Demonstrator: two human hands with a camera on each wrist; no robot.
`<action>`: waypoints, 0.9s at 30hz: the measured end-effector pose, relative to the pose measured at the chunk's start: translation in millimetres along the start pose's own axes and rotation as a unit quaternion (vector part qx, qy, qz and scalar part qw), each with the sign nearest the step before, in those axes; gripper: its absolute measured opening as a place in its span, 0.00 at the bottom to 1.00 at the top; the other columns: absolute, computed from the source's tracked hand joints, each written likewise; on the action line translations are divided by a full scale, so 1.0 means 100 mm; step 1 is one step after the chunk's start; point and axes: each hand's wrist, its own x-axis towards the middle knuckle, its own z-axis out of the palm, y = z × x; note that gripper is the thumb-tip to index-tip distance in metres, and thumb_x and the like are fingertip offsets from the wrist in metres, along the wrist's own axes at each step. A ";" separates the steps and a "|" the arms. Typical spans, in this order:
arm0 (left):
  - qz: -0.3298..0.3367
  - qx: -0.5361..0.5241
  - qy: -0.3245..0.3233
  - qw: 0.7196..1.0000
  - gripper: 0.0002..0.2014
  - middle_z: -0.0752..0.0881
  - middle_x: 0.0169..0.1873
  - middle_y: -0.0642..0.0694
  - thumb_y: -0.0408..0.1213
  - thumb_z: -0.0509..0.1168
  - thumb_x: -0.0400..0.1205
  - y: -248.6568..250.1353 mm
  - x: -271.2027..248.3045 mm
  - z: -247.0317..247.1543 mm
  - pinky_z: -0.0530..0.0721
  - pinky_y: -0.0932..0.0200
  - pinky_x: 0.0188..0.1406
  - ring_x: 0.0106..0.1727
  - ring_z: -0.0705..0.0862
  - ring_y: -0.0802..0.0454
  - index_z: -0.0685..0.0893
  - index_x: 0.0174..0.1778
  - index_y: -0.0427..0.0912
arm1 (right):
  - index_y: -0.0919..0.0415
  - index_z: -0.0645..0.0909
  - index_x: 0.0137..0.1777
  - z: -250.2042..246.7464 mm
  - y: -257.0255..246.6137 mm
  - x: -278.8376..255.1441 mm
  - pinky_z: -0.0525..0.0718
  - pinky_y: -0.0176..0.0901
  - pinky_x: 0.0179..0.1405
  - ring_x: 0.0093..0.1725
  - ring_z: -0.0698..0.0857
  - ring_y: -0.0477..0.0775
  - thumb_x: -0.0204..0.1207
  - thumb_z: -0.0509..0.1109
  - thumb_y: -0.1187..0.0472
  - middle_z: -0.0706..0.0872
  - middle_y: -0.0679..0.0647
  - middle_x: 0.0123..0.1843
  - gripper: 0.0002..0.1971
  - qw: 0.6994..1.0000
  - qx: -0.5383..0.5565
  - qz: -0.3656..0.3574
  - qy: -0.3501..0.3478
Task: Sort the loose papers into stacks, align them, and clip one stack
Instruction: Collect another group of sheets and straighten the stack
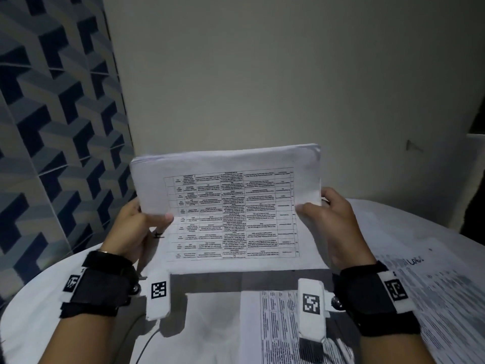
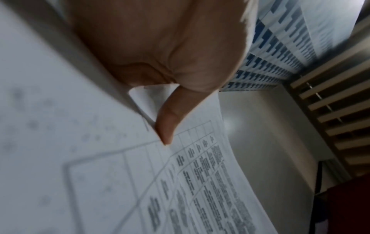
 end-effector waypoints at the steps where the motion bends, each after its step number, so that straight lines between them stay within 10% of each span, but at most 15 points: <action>1: -0.006 -0.015 -0.003 1.000 0.26 0.93 0.60 0.42 0.13 0.65 0.77 0.01 -0.02 0.01 0.84 0.43 0.67 0.63 0.91 0.41 0.85 0.68 0.37 | 0.70 0.81 0.62 -0.06 -0.06 -0.06 0.90 0.54 0.61 0.55 0.93 0.63 0.77 0.72 0.77 0.94 0.65 0.53 0.14 1.000 -0.008 0.003 -0.003; 6: -0.056 -0.127 0.023 0.990 0.27 0.93 0.60 0.38 0.11 0.64 0.77 0.02 -0.25 0.21 0.85 0.40 0.69 0.64 0.90 0.37 0.85 0.70 0.35 | 0.60 0.85 0.67 -0.34 -0.27 -0.38 0.82 0.68 0.70 0.61 0.90 0.68 0.74 0.78 0.47 0.93 0.61 0.59 0.25 0.992 0.110 0.047 -0.046; 9: -0.082 -0.200 0.042 0.976 0.25 0.93 0.56 0.36 0.10 0.62 0.79 0.05 -0.48 0.50 0.93 0.51 0.46 0.51 0.95 0.42 0.83 0.70 0.33 | 0.56 0.84 0.70 -0.18 -0.29 -0.67 0.85 0.66 0.63 0.57 0.86 0.67 0.67 0.79 0.38 0.89 0.65 0.66 0.34 0.972 0.207 0.067 -0.092; 13: -0.092 -0.247 0.052 0.963 0.24 0.91 0.57 0.35 0.10 0.62 0.79 0.18 -0.89 0.91 0.90 0.61 0.29 0.47 0.92 0.43 0.81 0.71 0.30 | 0.52 0.78 0.72 0.15 -0.14 -0.92 0.86 0.67 0.64 0.61 0.90 0.62 0.80 0.77 0.51 0.91 0.56 0.66 0.23 0.991 0.121 0.042 -0.041; 16: -0.092 -0.242 0.031 0.965 0.24 0.93 0.56 0.38 0.12 0.63 0.80 0.26 -1.14 1.05 0.92 0.55 0.39 0.53 0.92 0.42 0.82 0.69 0.35 | 0.54 0.79 0.65 0.19 -0.16 -1.04 0.87 0.51 0.52 0.57 0.88 0.54 0.84 0.72 0.60 0.89 0.56 0.64 0.12 0.994 0.038 -0.009 0.098; 19: -0.097 -0.241 -0.035 0.965 0.16 0.91 0.63 0.39 0.24 0.67 0.82 0.29 -1.27 0.95 0.91 0.48 0.56 0.60 0.91 0.43 0.85 0.66 0.38 | 0.59 0.82 0.64 0.00 -0.30 -1.19 0.86 0.57 0.67 0.60 0.88 0.56 0.83 0.72 0.67 0.90 0.53 0.60 0.11 0.989 0.003 -0.052 0.137; 23: -0.093 -0.338 -0.072 0.934 0.22 0.88 0.62 0.38 0.59 0.67 0.82 0.32 -1.34 0.53 0.89 0.45 0.54 0.55 0.91 0.41 0.83 0.58 0.43 | 0.59 0.84 0.62 -0.42 -0.53 -1.37 0.89 0.59 0.63 0.60 0.91 0.60 0.83 0.70 0.73 0.92 0.55 0.61 0.13 0.998 0.001 -0.029 0.062; 27: -0.164 -0.256 -0.151 0.941 0.39 0.88 0.54 0.38 0.65 0.65 0.81 0.29 -1.39 0.34 0.85 0.48 0.51 0.52 0.86 0.41 0.81 0.74 0.33 | 0.69 0.82 0.70 -0.67 -0.59 -1.69 0.90 0.57 0.60 0.61 0.91 0.64 0.82 0.68 0.77 0.91 0.63 0.63 0.17 0.995 -0.039 0.062 -0.065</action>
